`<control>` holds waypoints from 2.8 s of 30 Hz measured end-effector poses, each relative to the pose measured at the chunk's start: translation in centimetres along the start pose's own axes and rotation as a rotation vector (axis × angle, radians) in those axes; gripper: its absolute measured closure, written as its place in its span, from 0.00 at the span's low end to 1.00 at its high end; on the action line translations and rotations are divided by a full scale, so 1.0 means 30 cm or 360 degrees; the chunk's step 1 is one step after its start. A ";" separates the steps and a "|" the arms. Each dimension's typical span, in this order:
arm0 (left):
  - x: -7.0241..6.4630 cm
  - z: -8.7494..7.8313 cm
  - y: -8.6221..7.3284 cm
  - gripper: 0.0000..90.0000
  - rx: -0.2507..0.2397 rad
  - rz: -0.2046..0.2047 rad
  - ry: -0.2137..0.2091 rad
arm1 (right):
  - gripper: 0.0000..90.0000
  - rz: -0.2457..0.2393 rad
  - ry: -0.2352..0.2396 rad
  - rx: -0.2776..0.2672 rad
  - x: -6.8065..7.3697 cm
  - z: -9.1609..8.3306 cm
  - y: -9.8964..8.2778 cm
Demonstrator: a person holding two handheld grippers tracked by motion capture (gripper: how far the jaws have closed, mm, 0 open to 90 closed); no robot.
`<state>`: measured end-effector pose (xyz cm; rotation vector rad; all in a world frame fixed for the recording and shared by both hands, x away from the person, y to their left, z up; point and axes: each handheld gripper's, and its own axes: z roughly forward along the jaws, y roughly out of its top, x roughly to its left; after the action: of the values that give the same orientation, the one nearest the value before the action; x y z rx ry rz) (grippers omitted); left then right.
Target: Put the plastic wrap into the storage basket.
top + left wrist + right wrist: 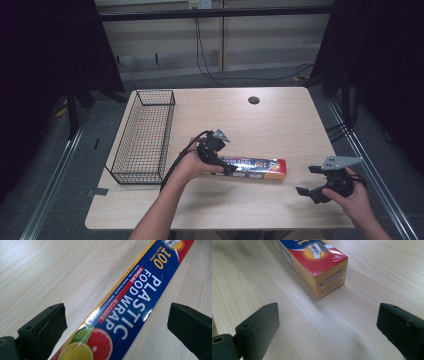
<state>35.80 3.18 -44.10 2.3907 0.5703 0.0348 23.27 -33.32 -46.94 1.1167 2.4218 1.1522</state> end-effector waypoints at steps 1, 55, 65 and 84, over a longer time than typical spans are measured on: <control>0.005 0.006 0.002 0.02 0.0011 0.0012 -0.0020 | 0.05 0.0000 0.0000 0.0000 0.000 0.000 0.000; -0.042 0.095 0.033 0.46 0.0445 -0.0013 0.0005 | 0.05 0.0041 0.0024 -0.0039 -0.010 -0.007 -0.001; -0.026 0.028 0.069 0.48 0.0437 -0.0157 0.0094 | 0.05 0.0042 0.0020 -0.0055 -0.012 -0.011 -0.001; 0.000 -0.069 0.118 0.48 0.0418 -0.0257 0.0123 | 0.05 0.0040 0.0025 -0.0059 -0.009 -0.016 0.001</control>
<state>36.82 2.05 -40.30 2.5958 0.8485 -0.0202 23.24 -33.77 -46.64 1.1343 2.3942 1.2131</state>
